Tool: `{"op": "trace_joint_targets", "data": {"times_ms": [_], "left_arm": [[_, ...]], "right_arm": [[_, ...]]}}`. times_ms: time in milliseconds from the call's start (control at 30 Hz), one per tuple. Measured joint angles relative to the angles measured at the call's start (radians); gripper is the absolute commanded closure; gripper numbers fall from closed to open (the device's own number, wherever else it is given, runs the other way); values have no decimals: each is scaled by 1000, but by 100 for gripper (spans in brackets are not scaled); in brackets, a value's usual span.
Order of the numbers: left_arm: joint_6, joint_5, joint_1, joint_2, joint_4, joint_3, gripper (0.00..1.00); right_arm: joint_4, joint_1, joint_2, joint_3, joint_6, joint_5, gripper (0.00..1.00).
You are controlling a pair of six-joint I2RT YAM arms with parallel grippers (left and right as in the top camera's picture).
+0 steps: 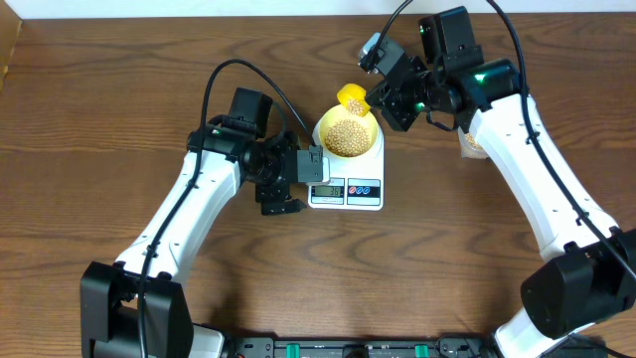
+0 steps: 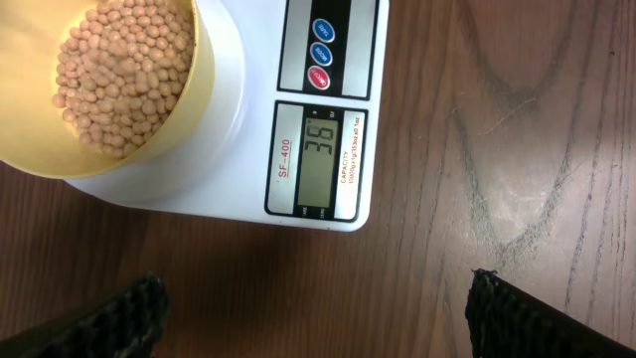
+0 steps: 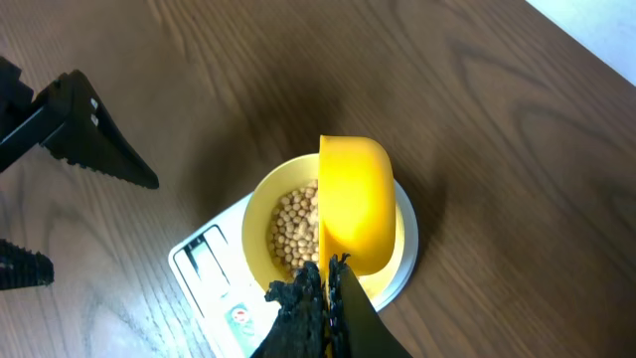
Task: Scoop item into bowl and weigh 50g on scale
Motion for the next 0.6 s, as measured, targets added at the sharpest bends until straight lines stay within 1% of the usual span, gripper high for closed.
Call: {"op": "trace_joint_targets", "data": {"times_ms": [600], "left_arm": [[0,0,0,0,0,0,2]], "right_arm": [[-5,29,0,0,-41,31,99]]}}
